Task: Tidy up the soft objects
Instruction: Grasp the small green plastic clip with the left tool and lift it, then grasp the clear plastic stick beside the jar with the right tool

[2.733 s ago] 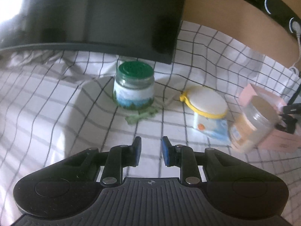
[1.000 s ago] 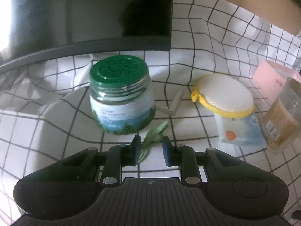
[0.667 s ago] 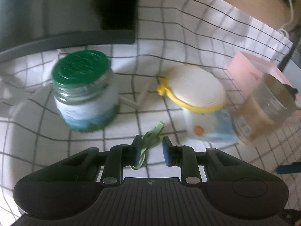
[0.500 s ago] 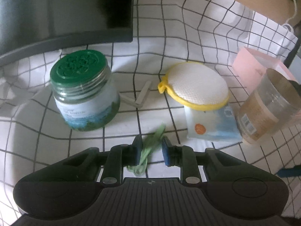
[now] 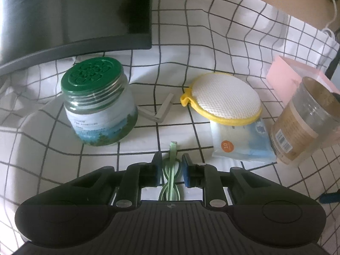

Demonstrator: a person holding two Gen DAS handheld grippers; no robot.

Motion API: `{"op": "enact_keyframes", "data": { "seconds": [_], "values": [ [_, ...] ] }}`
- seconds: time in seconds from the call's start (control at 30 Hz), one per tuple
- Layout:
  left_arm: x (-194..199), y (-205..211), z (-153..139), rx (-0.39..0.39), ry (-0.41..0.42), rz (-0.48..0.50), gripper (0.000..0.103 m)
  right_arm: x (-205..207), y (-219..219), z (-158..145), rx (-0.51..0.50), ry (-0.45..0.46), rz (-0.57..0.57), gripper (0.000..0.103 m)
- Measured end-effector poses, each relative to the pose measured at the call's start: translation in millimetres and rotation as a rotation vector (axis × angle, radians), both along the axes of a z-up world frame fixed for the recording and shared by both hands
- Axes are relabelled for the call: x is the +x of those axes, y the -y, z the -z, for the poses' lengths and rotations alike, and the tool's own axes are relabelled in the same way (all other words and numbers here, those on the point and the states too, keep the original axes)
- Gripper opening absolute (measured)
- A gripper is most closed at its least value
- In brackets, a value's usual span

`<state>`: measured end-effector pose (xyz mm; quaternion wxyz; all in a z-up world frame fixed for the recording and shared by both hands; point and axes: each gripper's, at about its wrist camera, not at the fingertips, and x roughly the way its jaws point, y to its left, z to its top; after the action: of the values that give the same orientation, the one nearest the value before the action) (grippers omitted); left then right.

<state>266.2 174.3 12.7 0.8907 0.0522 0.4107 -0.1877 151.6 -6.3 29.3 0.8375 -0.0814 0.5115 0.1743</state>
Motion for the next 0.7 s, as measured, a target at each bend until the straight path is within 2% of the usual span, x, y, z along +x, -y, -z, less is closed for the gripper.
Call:
{"op": "enact_keyframes", "data": {
  "seconds": [0.17, 0.27, 0.37, 0.43, 0.57, 0.67, 0.7],
  "values": [
    [-12, -6, 0, -0.031, 0.005, -0.023, 0.023, 3, -2, 1, -0.014, -0.012, 0.010, 0.103],
    [-22, -16, 0, -0.077, -0.011, -0.062, 0.023, 6, -3, 1, -0.023, -0.027, -0.018, 0.103],
    [-35, -29, -2, -0.132, -0.017, -0.118, 0.022, 14, -3, -7, -0.012, -0.066, -0.013, 0.091],
    [-45, -38, -5, -0.158, -0.007, -0.149, 0.022, 21, -8, -22, 0.001, -0.039, -0.035, 0.089],
    [-65, -61, -13, -0.234, 0.031, -0.212, 0.022, 43, -27, -74, -0.038, 0.087, -0.142, 0.088],
    [-81, -77, -18, -0.296, 0.061, -0.265, 0.022, 76, -47, -101, -0.060, 0.081, -0.214, 0.081],
    [-86, -82, -18, -0.306, 0.069, -0.281, 0.022, 93, -53, -107, -0.067, 0.056, -0.242, 0.072]
  ]
}}
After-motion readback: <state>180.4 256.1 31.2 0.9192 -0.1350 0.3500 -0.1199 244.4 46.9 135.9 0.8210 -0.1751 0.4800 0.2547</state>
